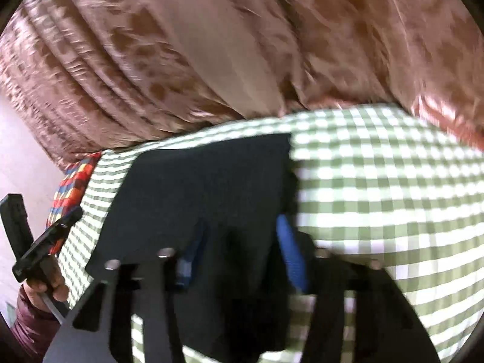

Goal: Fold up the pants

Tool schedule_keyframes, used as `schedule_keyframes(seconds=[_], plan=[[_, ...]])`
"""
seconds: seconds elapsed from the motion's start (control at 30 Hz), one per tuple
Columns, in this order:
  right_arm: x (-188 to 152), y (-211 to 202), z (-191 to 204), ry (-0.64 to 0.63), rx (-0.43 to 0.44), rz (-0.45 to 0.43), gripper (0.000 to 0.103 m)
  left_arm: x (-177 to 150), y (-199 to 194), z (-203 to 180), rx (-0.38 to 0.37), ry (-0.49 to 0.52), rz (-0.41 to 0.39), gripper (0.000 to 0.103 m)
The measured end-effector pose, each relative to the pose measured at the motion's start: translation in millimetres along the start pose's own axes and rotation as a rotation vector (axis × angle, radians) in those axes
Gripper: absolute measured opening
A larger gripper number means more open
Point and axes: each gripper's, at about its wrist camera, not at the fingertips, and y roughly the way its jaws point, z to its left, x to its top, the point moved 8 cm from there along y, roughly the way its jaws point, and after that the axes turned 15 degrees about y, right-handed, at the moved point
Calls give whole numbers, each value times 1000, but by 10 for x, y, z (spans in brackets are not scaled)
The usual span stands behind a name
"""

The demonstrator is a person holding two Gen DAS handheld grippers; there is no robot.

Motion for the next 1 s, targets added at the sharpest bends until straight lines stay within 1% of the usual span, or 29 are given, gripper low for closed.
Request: schedule_keyframes(seconds=[0.03, 0.07, 0.1, 0.13, 0.17, 0.2, 0.23, 0.33, 0.4, 0.53, 0.67, 0.73, 0.77, 0.8, 0.83, 0.87, 1.0], plan=[[-49, 31, 77, -12, 9, 8, 36, -20, 13, -51, 6, 7, 9, 62], [-102, 98, 101, -33, -14, 18, 36, -58, 49, -117, 12, 18, 25, 62], [-133, 196, 101, -50, -58, 25, 36, -124, 125, -198, 20, 35, 56, 62], [-212, 360, -23, -76, -148, 41, 33, -198, 206, -236, 33, 39, 86, 62], [-248, 480, -115, -89, -196, 39, 28, -289, 297, -266, 37, 34, 130, 62], [-257, 564, -190, -96, -207, -5, 28, -385, 414, -292, 23, 18, 171, 63], [-252, 572, -209, -99, -210, -28, 29, -465, 490, -260, -2, -39, 155, 65], [-240, 584, -175, -119, -243, -62, 29, -485, 490, -215, -6, -97, 144, 67], [-250, 575, -173, -134, -242, -78, 29, -463, 469, -218, 10, -102, 144, 67], [-250, 536, -208, -93, -202, -86, 29, -414, 328, -265, 81, -57, 120, 67], [-248, 491, -179, -76, -194, -84, 31, -385, 154, -315, 124, -34, 98, 67], [-245, 451, -161, -64, -192, -78, 32, -375, 83, -313, 133, -35, 88, 67], [-247, 431, -149, -60, -186, -73, 38, -370, 46, -311, 140, -34, 83, 67], [-253, 403, -130, -55, -177, -65, 47, -364, 9, -312, 146, -31, 77, 67], [-265, 351, -107, -50, -176, -63, 50, -359, -23, -319, 148, -30, 72, 67], [-281, 291, -85, -52, -184, -71, 52, -354, -50, -330, 148, -29, 69, 67], [-438, -2, 45, -85, -163, -98, 51, -347, -159, -382, 160, -13, 59, 67]])
